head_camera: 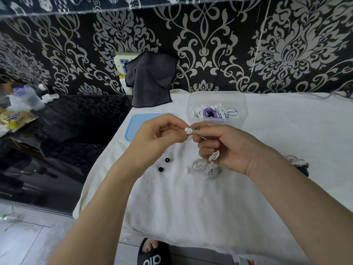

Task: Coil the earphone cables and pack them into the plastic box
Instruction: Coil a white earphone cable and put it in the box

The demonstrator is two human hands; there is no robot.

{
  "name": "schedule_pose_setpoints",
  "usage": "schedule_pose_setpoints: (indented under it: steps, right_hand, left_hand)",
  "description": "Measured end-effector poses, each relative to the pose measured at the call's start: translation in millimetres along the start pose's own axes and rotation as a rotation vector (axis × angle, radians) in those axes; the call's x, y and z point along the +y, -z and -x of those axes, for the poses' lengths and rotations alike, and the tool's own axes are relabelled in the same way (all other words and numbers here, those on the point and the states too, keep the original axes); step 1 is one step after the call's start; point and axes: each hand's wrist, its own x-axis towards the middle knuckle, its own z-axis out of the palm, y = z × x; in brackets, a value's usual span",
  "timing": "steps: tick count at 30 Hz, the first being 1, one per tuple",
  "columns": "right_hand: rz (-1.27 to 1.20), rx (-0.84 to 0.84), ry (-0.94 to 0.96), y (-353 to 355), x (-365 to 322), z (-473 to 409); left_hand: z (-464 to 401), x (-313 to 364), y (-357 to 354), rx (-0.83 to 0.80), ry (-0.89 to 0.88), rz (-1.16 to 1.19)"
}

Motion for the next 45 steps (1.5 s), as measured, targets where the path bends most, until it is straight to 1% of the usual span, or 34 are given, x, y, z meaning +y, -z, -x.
schedule_pose_setpoints:
  steps: [8,11,17,20,27,31,35,39,45]
  right_hand:
    - [-0.007,-0.006,0.032,-1.8,-0.7,0.1]
    - [0.018,-0.005,0.053,-2.5,0.4,0.3]
    - [0.010,-0.019,0.087,-1.6,-0.5,1.5]
    - [-0.014,-0.023,0.081,-0.9,-0.5,1.8]
    - [-0.112,-0.009,0.033,-0.1,-1.3,0.2]
    - [-0.154,0.001,0.017,-0.1,-1.0,0.9]
    - [-0.150,-0.021,0.009,0.9,-2.5,2.6]
    - [-0.127,-0.041,-0.004,0.5,-0.7,1.3]
    - [-0.168,-0.037,-0.010,4.3,1.2,-5.1]
  left_hand:
    - [0.0,1.9,-3.3,0.036,-0.023,-0.024]
    - [-0.8,2.4,-3.0,0.040,0.012,-0.003]
    - [-6.9,3.3,-2.0,-0.046,0.192,0.256]
    - [-7.9,3.0,-3.1,-0.058,0.201,0.317]
    - [-7.5,0.0,-4.5,0.008,0.041,0.171]
    - [-5.9,1.5,-7.5,0.047,0.000,0.092]
    - [-5.3,4.0,-8.3,0.041,-0.035,0.084]
    - [-4.6,4.8,-12.0,0.035,-0.070,-0.010]
    - [-6.2,4.7,-14.9,0.058,-0.097,-0.104]
